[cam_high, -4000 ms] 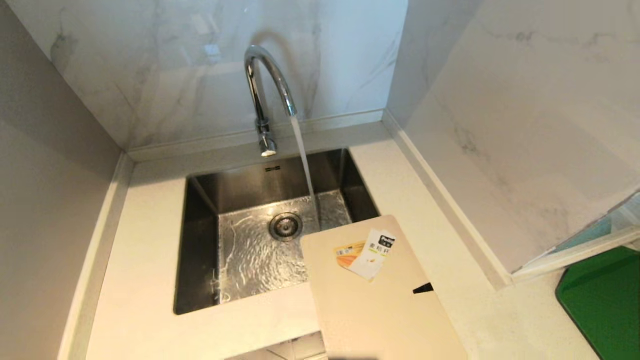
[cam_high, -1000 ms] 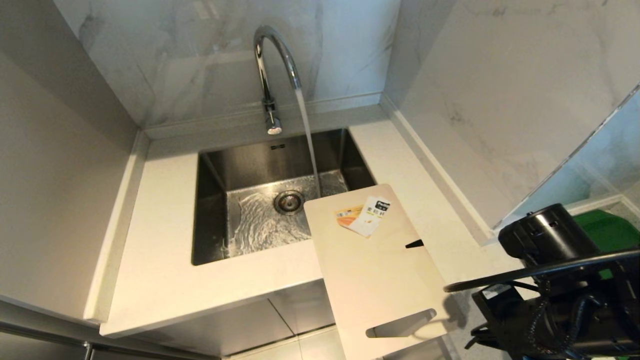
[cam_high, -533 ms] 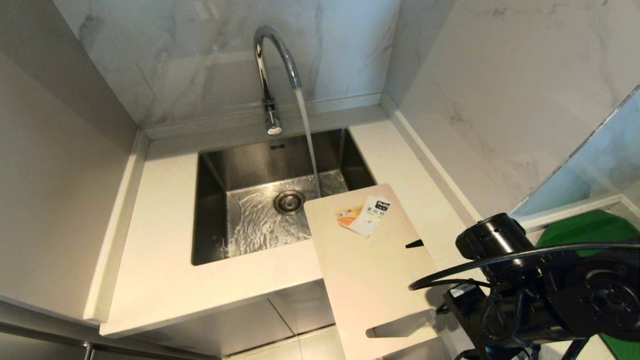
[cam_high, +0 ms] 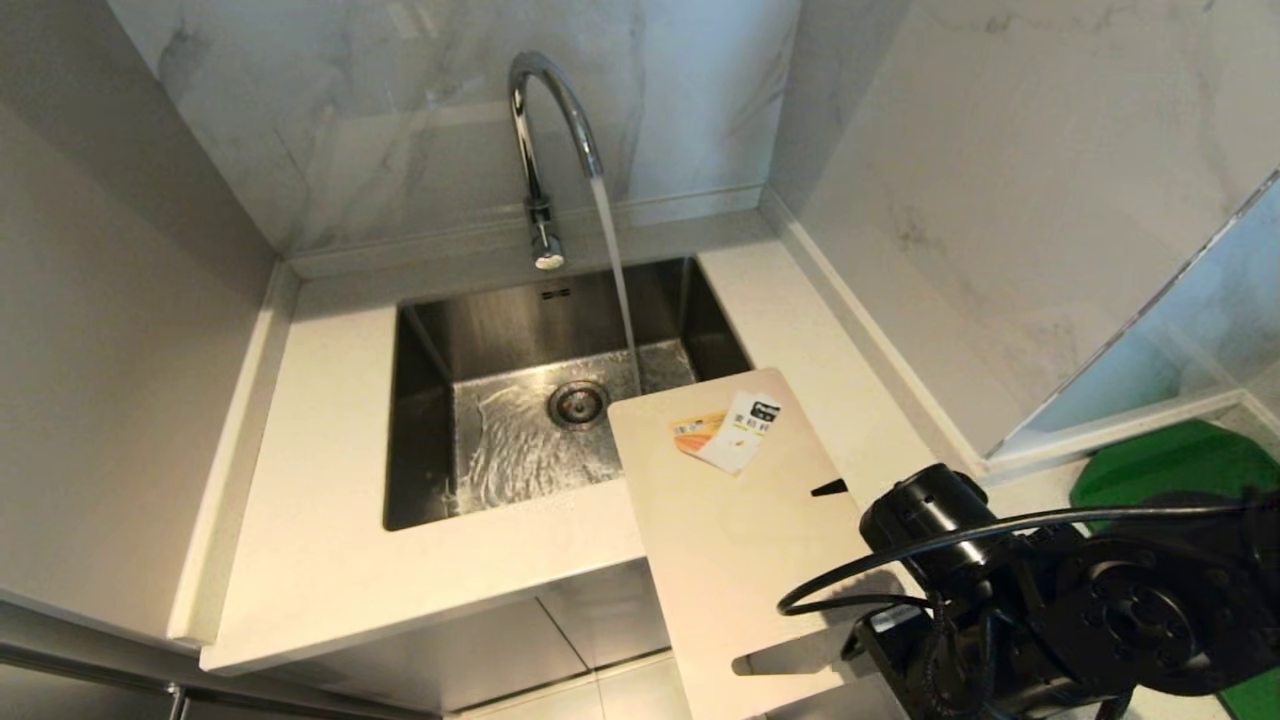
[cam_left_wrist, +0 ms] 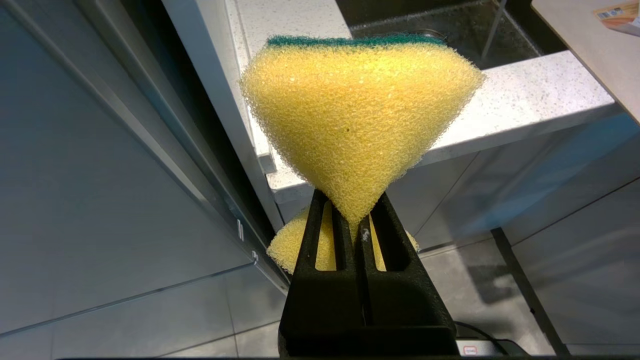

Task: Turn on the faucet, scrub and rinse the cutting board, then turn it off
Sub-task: Pick up the cutting board

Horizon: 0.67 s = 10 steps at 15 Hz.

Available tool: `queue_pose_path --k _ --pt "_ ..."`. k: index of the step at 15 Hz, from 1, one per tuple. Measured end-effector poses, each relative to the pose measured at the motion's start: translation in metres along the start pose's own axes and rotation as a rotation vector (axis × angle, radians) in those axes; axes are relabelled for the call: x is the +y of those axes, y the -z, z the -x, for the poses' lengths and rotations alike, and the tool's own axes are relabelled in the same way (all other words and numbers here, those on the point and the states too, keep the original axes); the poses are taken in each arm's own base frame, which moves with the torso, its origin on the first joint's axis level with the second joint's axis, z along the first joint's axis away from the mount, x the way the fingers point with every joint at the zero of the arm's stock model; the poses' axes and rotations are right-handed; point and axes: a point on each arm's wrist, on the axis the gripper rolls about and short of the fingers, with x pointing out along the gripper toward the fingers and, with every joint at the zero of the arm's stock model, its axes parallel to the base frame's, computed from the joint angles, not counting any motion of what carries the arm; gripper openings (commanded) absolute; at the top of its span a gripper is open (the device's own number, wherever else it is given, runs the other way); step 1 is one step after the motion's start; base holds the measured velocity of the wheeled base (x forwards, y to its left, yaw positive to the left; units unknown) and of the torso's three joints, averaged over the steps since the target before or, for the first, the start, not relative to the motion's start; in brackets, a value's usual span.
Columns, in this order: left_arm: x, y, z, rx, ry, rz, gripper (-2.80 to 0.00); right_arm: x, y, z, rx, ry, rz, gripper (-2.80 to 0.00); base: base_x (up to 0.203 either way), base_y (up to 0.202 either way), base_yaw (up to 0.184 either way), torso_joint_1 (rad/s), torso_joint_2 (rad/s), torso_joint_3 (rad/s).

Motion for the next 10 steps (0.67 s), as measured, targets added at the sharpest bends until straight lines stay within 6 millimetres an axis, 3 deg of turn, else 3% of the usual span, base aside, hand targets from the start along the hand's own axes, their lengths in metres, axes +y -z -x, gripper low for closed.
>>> queue_pose_path --k 10 --pt "0.0 0.0 0.0 0.0 0.0 0.0 -2.8 -0.005 0.007 -0.042 0.007 0.131 0.056 0.0 0.0 0.0 0.0 0.0 0.0 0.0"
